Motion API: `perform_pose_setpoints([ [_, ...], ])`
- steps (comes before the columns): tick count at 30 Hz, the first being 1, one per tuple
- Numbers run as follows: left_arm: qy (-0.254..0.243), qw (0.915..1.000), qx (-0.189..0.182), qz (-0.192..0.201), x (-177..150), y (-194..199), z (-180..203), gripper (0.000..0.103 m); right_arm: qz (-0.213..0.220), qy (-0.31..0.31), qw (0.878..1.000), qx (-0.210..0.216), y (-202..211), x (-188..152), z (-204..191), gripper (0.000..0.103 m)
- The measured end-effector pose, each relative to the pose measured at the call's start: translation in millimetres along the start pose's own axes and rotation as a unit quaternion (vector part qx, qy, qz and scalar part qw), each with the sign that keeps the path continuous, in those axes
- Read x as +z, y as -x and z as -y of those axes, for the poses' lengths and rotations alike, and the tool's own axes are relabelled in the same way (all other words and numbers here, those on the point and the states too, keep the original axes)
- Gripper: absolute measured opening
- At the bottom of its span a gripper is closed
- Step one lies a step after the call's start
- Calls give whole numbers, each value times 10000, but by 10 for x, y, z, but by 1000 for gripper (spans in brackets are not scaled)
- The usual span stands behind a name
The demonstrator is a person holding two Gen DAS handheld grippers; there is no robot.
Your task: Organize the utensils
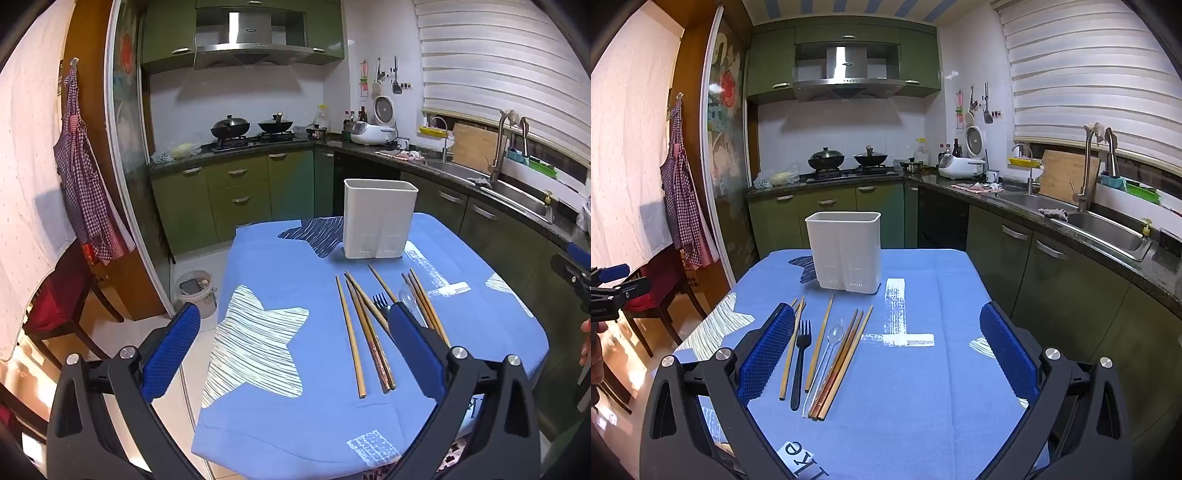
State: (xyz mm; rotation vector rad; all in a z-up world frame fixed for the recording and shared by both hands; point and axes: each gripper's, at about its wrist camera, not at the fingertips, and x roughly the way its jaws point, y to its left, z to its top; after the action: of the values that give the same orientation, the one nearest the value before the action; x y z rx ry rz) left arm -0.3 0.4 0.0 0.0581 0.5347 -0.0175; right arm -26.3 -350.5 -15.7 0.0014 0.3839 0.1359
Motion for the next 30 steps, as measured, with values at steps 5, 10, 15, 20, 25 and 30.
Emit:
perform_pose_setpoints([
  [5, 14, 10000, -4, -14, -19, 22, -2, 97, -6, 12, 10000, -6, -1, 1, 0, 99],
  [10, 14, 10000, -27, -46, -42, -5, 24, 97, -5, 7, 10000, -2, -2, -1, 0, 99],
  [15, -6, 10000, -38, -73, -31, -51, 51, 97, -10, 9, 10000, -1, -3, -2, -2, 99],
  [20, 0, 10000, -44, -86, -40, -60, 55, 97, -26, 8, 10000, 1, -5, -2, -2, 99],
  [25, -6, 9999, -64, -94, -94, -49, 31, 97, -32, 5, 10000, 0, -7, -3, 0, 99],
  [30, -7, 9999, -71, -99, -105, -52, 38, 97, -31, -1, 10000, -6, -9, -3, 3, 99],
])
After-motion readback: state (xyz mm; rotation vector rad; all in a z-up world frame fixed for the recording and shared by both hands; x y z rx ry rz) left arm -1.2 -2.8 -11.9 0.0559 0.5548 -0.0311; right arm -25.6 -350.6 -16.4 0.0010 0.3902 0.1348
